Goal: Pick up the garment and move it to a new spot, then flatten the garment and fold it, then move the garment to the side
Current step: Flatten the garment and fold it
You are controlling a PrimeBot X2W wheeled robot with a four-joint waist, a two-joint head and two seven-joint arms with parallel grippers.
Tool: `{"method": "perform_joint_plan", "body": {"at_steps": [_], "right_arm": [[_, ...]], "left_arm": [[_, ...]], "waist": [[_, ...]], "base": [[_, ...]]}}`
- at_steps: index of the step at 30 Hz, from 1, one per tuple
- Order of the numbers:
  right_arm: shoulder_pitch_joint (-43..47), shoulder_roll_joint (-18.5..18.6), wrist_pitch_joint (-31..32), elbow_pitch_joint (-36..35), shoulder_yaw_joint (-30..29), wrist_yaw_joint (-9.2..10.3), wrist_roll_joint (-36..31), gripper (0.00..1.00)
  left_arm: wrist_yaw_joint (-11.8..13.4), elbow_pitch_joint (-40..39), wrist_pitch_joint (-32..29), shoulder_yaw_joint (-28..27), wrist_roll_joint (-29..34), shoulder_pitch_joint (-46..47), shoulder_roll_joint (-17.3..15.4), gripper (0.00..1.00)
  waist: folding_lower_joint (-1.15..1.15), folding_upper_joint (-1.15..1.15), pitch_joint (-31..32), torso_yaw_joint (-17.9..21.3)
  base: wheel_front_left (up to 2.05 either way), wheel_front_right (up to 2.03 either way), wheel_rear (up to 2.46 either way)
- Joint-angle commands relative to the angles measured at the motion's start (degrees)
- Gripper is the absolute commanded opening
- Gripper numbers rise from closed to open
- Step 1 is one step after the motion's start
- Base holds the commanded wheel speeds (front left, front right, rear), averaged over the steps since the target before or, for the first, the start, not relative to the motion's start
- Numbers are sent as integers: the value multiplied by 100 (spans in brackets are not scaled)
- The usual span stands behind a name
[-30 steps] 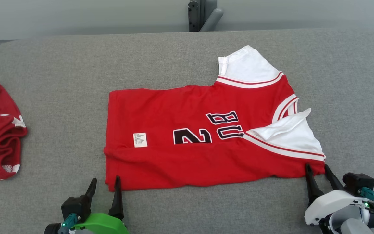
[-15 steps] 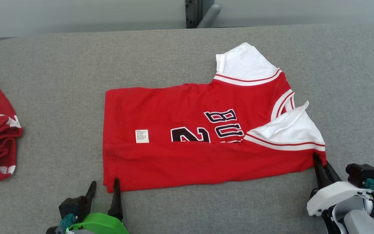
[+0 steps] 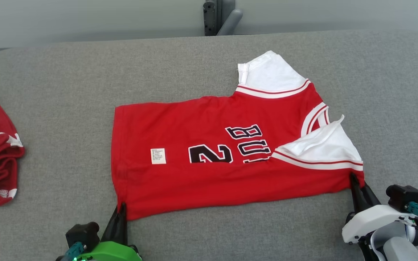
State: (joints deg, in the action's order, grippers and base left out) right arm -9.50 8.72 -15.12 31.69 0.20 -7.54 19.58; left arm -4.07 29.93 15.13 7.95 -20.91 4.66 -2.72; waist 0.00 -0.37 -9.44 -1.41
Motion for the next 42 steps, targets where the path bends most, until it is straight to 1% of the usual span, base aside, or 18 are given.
{"method": "perform_joint_plan", "body": {"at_steps": [1, 9, 14, 18, 19, 20, 21, 24, 27, 30, 35, 39, 42], "right_arm": [[100, 9, -4, 35, -36, 10, -33, 0], [625, -43, -4, 156, -59, 11, -14, 0], [1043, -71, -4, 117, -19, 13, 34, 0], [1298, -83, -7, 63, 40, 14, 109, 0], [1334, -85, -10, 43, 27, 14, 127, 0], [1360, -84, -10, 31, 15, 14, 144, 93], [1361, -82, -10, 30, 6, 14, 144, 100], [1209, -79, -10, -177, -82, 9, -33, 100], [1146, -101, -10, -560, -175, 9, -238, 100], [1147, -120, -10, -887, 79, 9, -413, 100], [1236, -114, -10, -1034, 566, 9, -417, 100], [1070, -146, -10, -1179, 740, 9, -345, 100], [800, -134, -10, -1176, 713, 9, -338, 100]], "left_arm": [[-28, 9, 1, -29, 52, -126, -32, 0], [-57, 297, 1, -279, 140, -662, -38, 0], [-55, 473, 1, -444, 207, -937, -44, 0], [-70, 540, 1, -526, 266, -1056, -44, 0], [-76, 543, 1, -537, 282, -1058, -44, 33], [-75, 538, 1, -546, 304, -1055, -44, 97], [-71, 537, 1, -545, 326, -1043, -43, 100], [-30, 390, 2, -496, 431, -915, -30, 100], [60, 62, 1, -480, 584, -840, -32, 100], [122, -147, 1, -418, 679, -810, -31, 100], [134, -233, 1, -306, 680, -761, -32, 100], [145, -355, 1, -249, 684, -614, -32, 100], [130, -317, 1, -246, 727, -347, -32, 100]], "waist": [[0, 37, 166, -5], [0, 37, 852, 23], [0, 37, 1044, 68], [0, 37, 1073, 78], [0, 37, 1060, 79], [0, 37, 1037, 77], [0, 37, 1015, 74], [0, 37, 924, 48], [0, 37, 856, 6], [0, 37, 801, -44], [0, 37, 811, -74], [0, 37, 736, -68], [0, 37, 556, -63]], "base": [[0, 0, 0], [0, 0, 0], [0, 0, 0], [0, 0, 0], [0, 0, 0], [0, 0, 0], [0, 0, 0], [0, 0, 0], [0, 0, 0], [0, 0, 0], [0, 0, 0], [0, 0, 0], [0, 0, 0]]}}
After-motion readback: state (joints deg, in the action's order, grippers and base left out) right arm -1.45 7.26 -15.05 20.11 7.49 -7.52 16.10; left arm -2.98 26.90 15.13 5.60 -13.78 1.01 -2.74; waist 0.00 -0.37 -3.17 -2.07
